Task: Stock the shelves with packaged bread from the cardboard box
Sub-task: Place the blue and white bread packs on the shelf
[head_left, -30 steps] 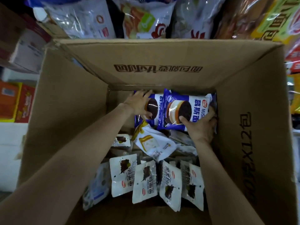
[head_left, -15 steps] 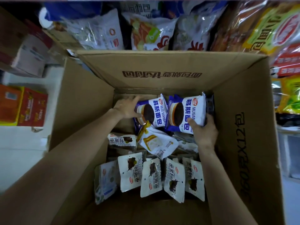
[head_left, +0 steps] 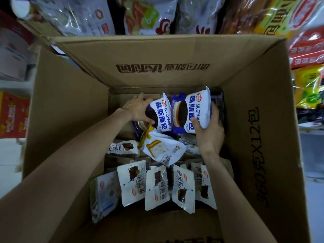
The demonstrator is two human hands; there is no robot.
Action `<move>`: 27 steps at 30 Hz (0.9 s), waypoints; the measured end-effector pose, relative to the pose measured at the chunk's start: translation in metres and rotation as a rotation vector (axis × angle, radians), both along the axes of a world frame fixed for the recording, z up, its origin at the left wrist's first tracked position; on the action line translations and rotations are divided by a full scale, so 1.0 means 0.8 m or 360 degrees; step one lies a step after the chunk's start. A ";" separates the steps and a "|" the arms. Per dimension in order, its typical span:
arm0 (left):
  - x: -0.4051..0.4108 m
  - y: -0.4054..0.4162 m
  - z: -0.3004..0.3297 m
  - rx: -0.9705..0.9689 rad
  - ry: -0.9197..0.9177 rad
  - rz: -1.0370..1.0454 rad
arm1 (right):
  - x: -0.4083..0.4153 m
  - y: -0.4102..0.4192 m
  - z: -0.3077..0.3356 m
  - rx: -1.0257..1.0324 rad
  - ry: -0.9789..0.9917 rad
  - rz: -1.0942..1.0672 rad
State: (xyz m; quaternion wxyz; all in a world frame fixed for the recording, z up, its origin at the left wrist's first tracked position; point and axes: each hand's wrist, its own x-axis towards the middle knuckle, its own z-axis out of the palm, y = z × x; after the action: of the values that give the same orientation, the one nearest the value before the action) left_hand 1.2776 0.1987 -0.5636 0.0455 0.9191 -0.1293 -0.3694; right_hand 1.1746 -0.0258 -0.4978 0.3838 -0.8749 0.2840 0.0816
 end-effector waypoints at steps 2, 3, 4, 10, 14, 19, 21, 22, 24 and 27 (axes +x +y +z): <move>0.000 0.006 0.000 0.0003 0.0036 -0.0012 | 0.002 0.000 0.000 0.0033 -0.0051 0.0011; -0.001 0.009 0.001 0.0020 0.0034 -0.0052 | 0.002 0.000 0.001 0.0055 -0.0077 0.0012; -0.002 0.012 0.003 0.0045 0.0007 -0.0095 | 0.001 0.000 0.002 0.0076 -0.0104 0.0009; -0.021 0.025 0.064 0.0009 -0.0596 -0.0088 | -0.009 0.001 0.046 0.0061 -0.0325 0.0032; -0.038 0.038 0.138 -0.0111 -0.0754 0.0087 | -0.018 -0.001 0.101 0.0046 -0.0487 0.0083; -0.076 0.060 0.241 -0.0237 -0.0856 0.0345 | -0.027 -0.001 0.200 0.0006 -0.0646 0.0283; -0.092 0.072 0.284 -0.0309 -0.0873 0.0493 | -0.027 0.003 0.251 0.0006 -0.0670 0.0308; -0.099 0.079 0.306 -0.0354 -0.0881 0.0568 | -0.026 0.007 0.277 0.0013 -0.0692 0.0330; -0.111 0.091 0.349 -0.0471 -0.0924 0.0719 | -0.024 0.015 0.332 0.0032 -0.0776 0.0417; -0.122 0.114 0.409 -0.0610 -0.1066 0.0947 | -0.017 0.029 0.405 0.0050 -0.0913 0.0489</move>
State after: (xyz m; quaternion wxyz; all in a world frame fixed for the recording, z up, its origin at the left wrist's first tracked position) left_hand 1.1804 0.2901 -0.2367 0.2735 0.9596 0.0659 0.0061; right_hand 1.1606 -0.0024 -0.1739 0.4449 -0.8887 0.0275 -0.1070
